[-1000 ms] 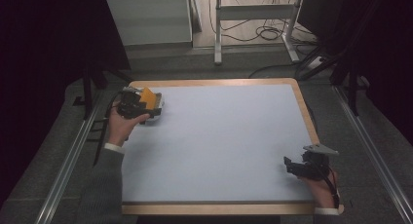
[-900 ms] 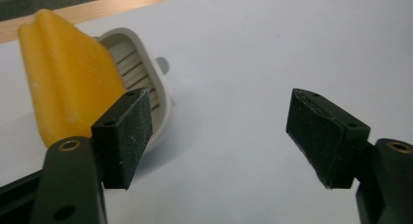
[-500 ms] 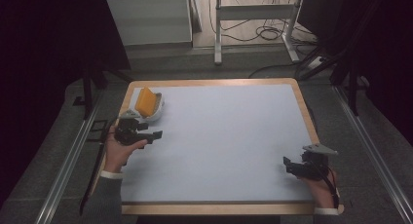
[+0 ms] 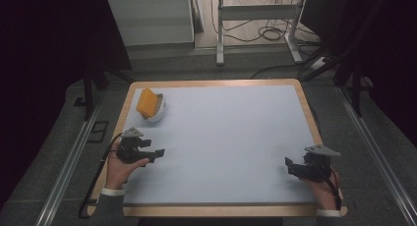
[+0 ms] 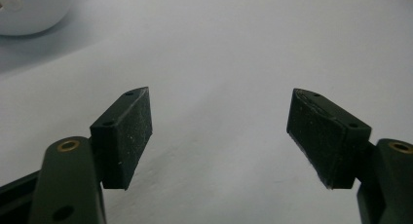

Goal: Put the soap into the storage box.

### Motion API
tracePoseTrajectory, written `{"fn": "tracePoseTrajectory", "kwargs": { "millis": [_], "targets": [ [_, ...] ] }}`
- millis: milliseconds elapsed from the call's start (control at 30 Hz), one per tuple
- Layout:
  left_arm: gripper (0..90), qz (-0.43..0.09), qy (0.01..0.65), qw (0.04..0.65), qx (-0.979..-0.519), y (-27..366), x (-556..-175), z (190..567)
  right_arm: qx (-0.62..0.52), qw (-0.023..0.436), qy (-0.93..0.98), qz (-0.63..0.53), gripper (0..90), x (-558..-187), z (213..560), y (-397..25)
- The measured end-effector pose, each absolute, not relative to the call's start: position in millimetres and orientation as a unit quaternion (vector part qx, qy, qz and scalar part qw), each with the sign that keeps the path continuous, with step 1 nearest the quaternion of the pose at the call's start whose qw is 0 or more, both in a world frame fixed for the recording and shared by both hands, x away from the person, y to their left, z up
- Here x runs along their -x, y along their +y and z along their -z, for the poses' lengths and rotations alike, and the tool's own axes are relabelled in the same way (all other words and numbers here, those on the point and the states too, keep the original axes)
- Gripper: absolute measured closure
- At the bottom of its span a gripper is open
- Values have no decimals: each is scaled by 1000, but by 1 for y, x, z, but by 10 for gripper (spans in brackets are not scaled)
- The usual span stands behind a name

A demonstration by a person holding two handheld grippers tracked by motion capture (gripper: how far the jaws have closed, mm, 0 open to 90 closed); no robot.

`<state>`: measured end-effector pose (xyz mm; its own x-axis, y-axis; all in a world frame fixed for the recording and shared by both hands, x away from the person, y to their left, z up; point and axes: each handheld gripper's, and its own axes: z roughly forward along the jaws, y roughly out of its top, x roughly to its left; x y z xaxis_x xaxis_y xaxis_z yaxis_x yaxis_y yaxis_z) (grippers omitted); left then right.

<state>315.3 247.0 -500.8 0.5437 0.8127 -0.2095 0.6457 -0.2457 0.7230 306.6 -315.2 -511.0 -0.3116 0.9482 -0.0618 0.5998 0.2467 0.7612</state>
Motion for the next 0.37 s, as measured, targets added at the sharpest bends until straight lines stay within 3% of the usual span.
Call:
{"fn": "tracePoseTrajectory", "kwargs": {
  "millis": [367],
  "targets": [
    [253, -103, 470, 403, -778, 242, -318, 505, -517, 273, 741, -329, 102, -307, 510, -312]
  ]
}}
